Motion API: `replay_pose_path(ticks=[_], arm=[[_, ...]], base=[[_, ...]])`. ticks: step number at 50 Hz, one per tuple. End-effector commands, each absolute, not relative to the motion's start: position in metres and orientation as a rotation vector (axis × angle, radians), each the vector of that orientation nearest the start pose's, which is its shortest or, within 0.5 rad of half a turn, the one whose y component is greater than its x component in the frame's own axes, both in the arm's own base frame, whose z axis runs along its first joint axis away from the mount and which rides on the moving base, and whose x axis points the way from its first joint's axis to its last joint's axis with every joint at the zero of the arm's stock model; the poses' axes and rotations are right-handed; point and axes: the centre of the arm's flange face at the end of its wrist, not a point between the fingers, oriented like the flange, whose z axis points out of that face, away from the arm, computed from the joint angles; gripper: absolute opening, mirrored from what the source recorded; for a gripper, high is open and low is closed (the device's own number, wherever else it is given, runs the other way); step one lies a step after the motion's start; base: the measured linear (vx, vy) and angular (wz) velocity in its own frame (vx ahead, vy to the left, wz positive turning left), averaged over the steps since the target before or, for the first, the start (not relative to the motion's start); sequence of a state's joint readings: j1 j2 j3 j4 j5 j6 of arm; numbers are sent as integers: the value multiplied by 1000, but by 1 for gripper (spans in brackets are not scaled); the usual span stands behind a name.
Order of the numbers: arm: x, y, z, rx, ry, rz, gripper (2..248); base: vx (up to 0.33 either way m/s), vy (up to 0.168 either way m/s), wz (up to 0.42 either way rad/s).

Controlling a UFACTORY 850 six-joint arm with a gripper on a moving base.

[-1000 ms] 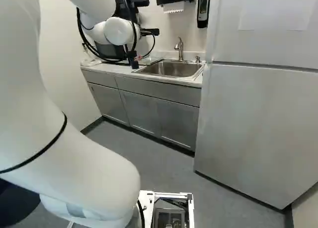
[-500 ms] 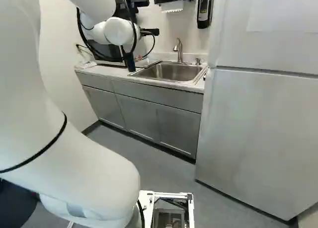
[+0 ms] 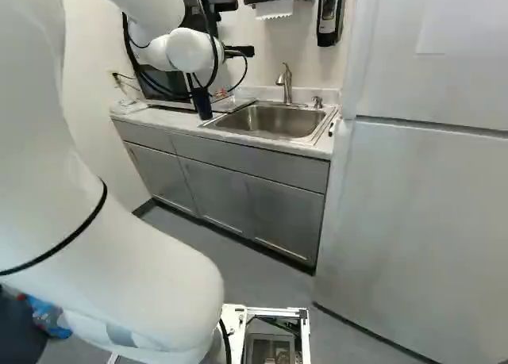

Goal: Rinse the cup and place it in the tray

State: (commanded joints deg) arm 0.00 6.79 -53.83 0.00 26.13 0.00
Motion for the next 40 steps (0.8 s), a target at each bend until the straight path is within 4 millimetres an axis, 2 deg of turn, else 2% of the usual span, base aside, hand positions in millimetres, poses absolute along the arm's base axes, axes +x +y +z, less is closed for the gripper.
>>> replay_pose_path(ticks=[14, 40], arm=[[489, 0, 668, -2283, 0, -2158, 247], [489, 0, 668, -2283, 0, -2158, 247]], base=[[155, -1, 12], [126, -35, -2]])
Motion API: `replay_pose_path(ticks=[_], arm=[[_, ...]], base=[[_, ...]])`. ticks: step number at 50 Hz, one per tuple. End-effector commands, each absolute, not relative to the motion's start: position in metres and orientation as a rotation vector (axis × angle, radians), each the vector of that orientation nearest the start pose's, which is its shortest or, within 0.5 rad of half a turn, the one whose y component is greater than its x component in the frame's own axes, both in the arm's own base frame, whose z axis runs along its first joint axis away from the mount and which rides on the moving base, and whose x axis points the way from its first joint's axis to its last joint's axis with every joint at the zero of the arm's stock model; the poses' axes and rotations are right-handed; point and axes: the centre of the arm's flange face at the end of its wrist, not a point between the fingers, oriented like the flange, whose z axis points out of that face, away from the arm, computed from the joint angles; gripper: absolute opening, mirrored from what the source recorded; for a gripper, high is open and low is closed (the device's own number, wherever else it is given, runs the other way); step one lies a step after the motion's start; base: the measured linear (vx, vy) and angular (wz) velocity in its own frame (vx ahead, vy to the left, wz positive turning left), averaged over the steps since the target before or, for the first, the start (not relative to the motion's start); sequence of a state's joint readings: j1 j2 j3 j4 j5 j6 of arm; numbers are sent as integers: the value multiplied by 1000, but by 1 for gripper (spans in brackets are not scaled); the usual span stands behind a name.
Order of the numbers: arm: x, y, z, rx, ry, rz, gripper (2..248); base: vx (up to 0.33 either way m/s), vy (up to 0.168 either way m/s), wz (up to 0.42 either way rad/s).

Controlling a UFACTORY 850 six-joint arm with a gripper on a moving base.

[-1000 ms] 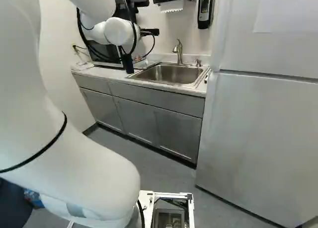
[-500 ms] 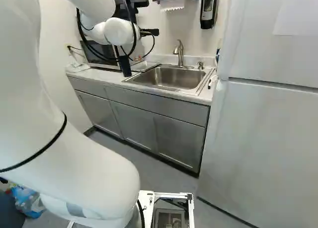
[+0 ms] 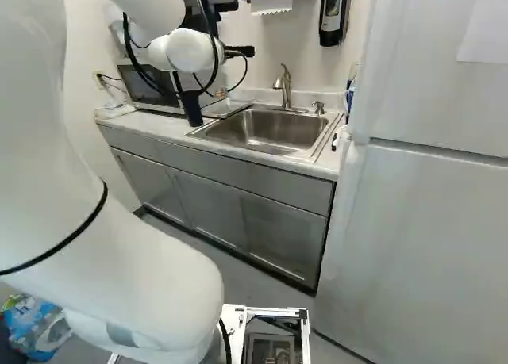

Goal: Rinse the cup and place it in the tray

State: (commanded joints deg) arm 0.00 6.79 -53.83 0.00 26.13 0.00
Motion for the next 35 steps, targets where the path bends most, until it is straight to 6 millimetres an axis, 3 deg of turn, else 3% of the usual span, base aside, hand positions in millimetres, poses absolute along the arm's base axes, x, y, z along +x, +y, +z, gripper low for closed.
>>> replay_pose_path(ticks=[35], arm=[[489, 0, 668, -2283, 0, -2158, 247]], base=[[83, -19, -96]])
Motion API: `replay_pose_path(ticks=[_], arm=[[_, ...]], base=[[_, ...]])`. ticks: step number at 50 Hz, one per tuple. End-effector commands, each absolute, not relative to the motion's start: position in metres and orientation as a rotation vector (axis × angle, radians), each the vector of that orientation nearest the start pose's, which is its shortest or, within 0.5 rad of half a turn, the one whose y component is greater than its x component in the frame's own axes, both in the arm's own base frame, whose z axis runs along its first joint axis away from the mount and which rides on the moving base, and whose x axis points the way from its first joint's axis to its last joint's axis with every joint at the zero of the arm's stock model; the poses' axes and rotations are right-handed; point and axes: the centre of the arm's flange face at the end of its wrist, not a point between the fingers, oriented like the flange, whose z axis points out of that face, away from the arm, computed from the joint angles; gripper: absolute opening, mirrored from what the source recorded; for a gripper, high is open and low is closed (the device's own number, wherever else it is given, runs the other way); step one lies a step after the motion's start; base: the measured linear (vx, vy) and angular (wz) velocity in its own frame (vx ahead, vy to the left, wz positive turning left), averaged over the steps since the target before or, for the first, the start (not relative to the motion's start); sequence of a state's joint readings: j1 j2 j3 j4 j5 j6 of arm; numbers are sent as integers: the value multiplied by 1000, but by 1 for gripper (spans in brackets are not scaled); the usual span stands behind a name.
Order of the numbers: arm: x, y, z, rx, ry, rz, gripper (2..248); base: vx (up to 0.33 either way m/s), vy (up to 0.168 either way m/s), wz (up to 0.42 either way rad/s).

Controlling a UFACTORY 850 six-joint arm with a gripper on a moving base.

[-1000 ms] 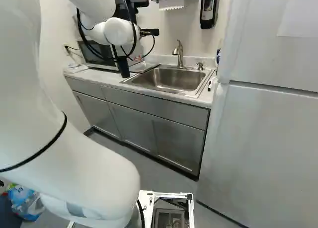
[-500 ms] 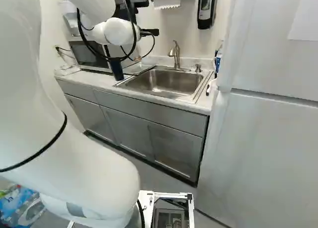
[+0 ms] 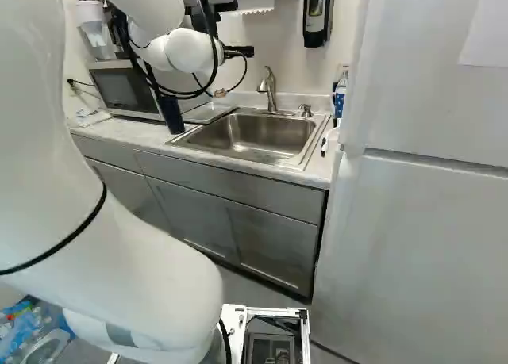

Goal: Rinse the cup and place it in the tray

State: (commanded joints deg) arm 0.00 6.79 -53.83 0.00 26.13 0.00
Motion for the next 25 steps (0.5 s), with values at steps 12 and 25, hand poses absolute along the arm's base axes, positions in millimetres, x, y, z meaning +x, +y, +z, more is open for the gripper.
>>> replay_pose_path(ticks=[12, 25], arm=[[489, 0, 668, -2283, 0, -2158, 247], [489, 0, 668, -2283, 0, -2158, 247]], base=[[18, -1, -6], [0, 0, 0]])
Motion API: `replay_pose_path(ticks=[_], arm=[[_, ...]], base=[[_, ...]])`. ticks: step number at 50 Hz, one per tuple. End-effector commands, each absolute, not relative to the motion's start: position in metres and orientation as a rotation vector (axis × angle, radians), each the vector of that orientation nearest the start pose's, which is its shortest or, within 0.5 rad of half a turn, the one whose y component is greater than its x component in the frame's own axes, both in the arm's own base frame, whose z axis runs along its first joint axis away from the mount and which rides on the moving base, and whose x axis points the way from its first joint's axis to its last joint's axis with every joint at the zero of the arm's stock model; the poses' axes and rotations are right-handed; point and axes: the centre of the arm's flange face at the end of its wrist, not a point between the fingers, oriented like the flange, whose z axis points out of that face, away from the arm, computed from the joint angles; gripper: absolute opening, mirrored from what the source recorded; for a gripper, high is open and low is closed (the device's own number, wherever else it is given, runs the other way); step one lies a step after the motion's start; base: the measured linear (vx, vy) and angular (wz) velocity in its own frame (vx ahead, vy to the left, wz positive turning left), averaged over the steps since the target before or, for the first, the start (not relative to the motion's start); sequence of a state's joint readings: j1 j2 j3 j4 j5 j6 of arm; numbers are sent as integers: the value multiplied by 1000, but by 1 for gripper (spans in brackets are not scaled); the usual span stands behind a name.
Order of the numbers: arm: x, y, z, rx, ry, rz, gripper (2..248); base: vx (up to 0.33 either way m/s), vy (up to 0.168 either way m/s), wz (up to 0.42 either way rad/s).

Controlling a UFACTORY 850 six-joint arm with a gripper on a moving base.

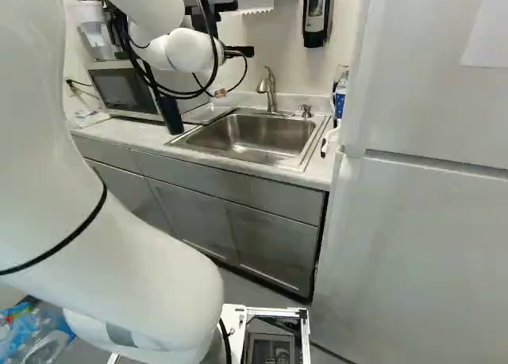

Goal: Rinse the cup and place it in the tray

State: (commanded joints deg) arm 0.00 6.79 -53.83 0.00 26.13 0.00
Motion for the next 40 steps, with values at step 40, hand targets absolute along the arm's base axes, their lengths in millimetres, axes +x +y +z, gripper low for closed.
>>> replay_pose_path(ticks=[40], arm=[[517, -1, 668, -2288, 3, -2155, 247]], base=[[0, 0, 0]])
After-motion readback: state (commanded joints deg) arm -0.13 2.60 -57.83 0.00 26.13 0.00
